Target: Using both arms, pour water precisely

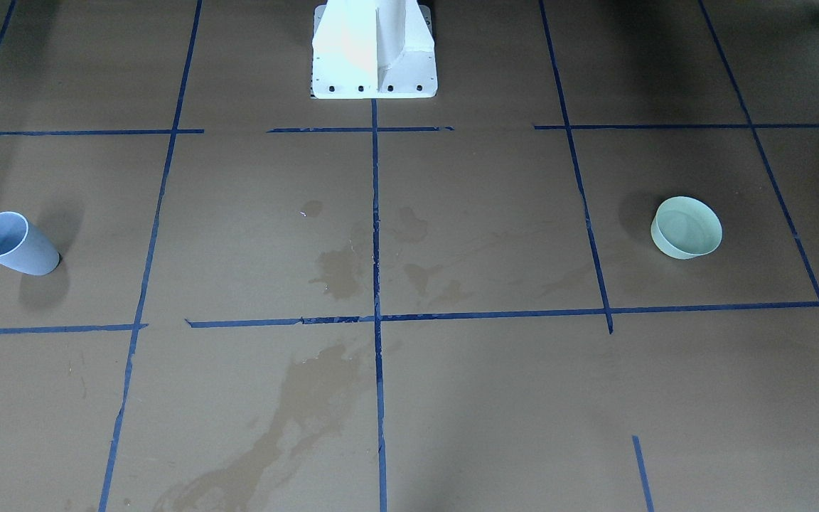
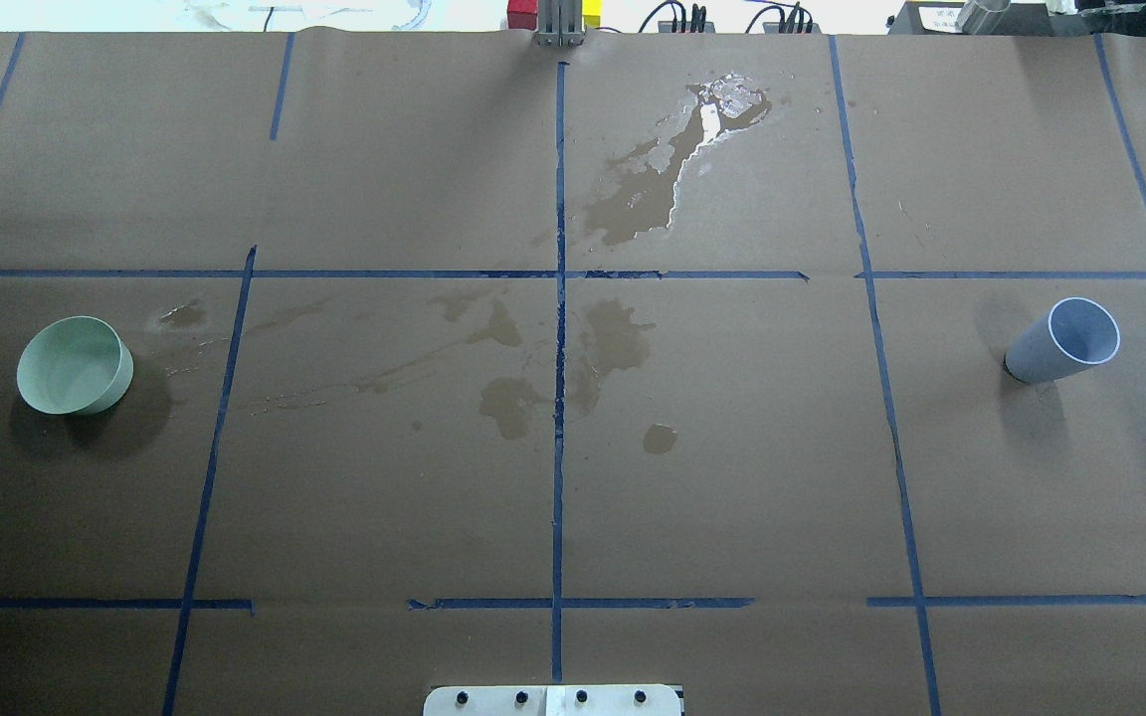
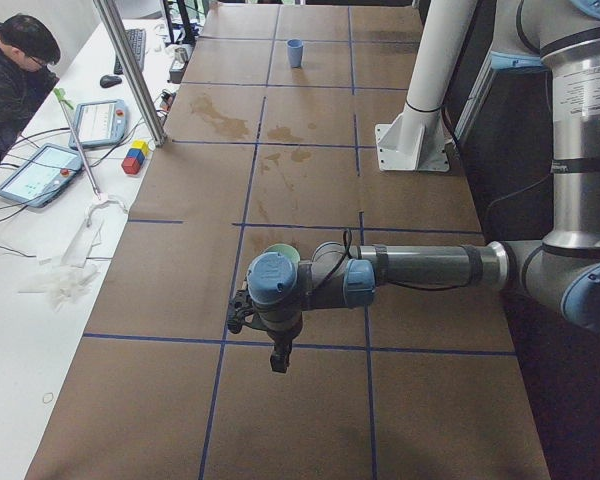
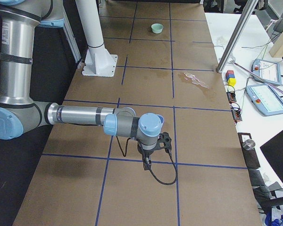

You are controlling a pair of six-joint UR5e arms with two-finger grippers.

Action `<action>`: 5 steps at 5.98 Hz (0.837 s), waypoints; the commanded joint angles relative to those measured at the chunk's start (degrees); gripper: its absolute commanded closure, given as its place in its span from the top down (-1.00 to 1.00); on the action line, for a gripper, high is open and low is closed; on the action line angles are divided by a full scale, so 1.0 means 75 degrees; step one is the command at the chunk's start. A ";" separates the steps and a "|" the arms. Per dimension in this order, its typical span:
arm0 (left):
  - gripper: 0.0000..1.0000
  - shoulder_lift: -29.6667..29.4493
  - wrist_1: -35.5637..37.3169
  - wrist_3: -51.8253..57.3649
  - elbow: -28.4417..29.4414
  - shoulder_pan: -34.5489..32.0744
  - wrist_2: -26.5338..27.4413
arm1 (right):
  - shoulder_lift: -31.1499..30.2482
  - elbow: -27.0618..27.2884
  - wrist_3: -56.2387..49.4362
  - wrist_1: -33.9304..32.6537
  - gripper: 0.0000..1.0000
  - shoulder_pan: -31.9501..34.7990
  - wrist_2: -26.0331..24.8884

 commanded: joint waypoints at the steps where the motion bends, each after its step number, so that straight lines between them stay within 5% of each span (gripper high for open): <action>1: 1.00 0.0012 0.0028 0.0023 -0.0015 0.0025 -0.0035 | 0.0000 0.0016 0.0000 0.0004 1.00 -0.0004 0.0002; 5: 1.00 -0.1027 -0.0252 -0.0058 0.0218 0.0049 0.0000 | 0.0012 0.0109 0.0011 0.0016 1.00 -0.0004 0.0014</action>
